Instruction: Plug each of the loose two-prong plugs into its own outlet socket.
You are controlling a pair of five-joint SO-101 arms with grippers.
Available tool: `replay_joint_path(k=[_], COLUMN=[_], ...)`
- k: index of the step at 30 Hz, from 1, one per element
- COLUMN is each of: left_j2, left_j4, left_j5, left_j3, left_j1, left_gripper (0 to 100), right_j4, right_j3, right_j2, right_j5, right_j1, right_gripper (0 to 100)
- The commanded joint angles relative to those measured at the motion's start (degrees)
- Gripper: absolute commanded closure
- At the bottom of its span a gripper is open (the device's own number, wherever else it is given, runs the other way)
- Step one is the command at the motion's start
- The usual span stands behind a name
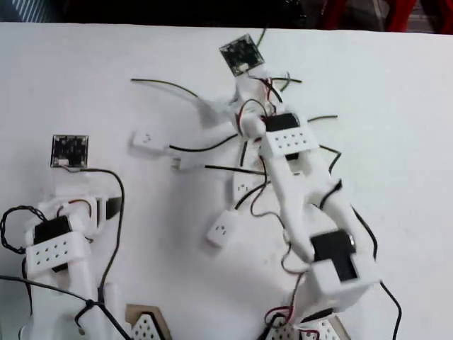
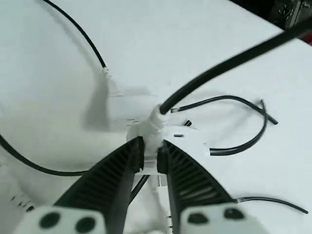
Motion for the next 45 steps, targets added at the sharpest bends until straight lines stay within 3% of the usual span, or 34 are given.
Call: replay_joint_path(k=[1,9,16,27,40,45], left_j2=[-1.4,-1.4,-1.4,-1.4,-1.4,-1.4], left_j4=[-1.0,-1.0,-1.0,-1.0,-1.0,-1.0], left_j5=[0.3,0.3,0.3,0.3,0.3,0.3], left_j3=[-0.4,-0.4,-0.4,-0.4,-0.4,-0.4], left_j1=[-0.4,-0.4,-0.3,-0.2,-0.2,-0.2], left_gripper=[67,67,67,67,67,67], right_j4=[-2.9,-1.4,8.4,26.6,40.7,42.2], right_j3=[-3.1,-15.4,-20.4,-20.0,-20.2,-20.0], right_j2=[3.7,14.1,15.3,5.9,8.0,8.3], right_j5=[-0.7,-6.3,-6.4,-6.4,-6.7,-17.5], right_j1=[1.2,2.6,0.8,2.4,2.3,2.3], right_gripper=[97.7,97.5,84.2,84.0,84.0,84.0])
